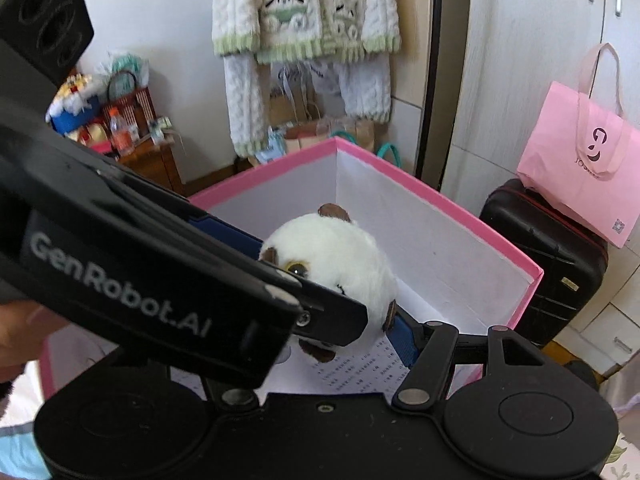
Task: Organize soft objects
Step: 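Lift the plush toy with the left gripper and lower it into the pink box, then open the left gripper and withdraw it from the pink box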
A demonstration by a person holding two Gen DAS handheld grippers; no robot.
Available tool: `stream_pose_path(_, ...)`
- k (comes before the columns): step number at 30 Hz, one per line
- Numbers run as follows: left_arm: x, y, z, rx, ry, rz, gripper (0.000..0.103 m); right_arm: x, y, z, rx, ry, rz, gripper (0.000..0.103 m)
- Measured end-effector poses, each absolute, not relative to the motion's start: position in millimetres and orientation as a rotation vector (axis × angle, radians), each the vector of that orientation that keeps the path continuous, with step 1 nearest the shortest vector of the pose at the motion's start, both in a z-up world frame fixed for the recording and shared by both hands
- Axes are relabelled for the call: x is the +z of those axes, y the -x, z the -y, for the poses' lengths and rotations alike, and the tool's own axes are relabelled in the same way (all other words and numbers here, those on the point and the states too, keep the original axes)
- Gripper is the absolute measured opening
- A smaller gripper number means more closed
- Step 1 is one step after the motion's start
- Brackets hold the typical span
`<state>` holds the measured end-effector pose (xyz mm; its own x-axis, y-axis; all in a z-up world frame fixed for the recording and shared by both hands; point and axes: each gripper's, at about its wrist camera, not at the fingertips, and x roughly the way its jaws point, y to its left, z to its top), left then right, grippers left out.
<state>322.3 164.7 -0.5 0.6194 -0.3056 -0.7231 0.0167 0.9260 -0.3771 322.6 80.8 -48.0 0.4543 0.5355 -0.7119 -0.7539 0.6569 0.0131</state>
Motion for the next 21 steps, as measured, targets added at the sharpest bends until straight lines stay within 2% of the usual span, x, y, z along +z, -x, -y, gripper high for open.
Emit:
stream_pose_path(3,-3,-324,-163,-0.18,0.371,-0.919,0.066,-51,-326,-84,0.797,0.354,-0.762,0.071)
stream_pose_path(9,7,-315,-161,-0.152,0.309,-0.856,0.071,-51,-319,-83,0.745,0.398,-0.74,0.077)
stream_pose_path(11,14,-306,-159,-0.148,0.259,-0.831,0.074,-48,-314,-80,0.744,0.384,-0.735,0.078)
stream_pose_path(21,53,-244,-144,-0.143,0.059,-0.699,0.078,-26,-279,-58,0.719,0.357,-0.699,0.078)
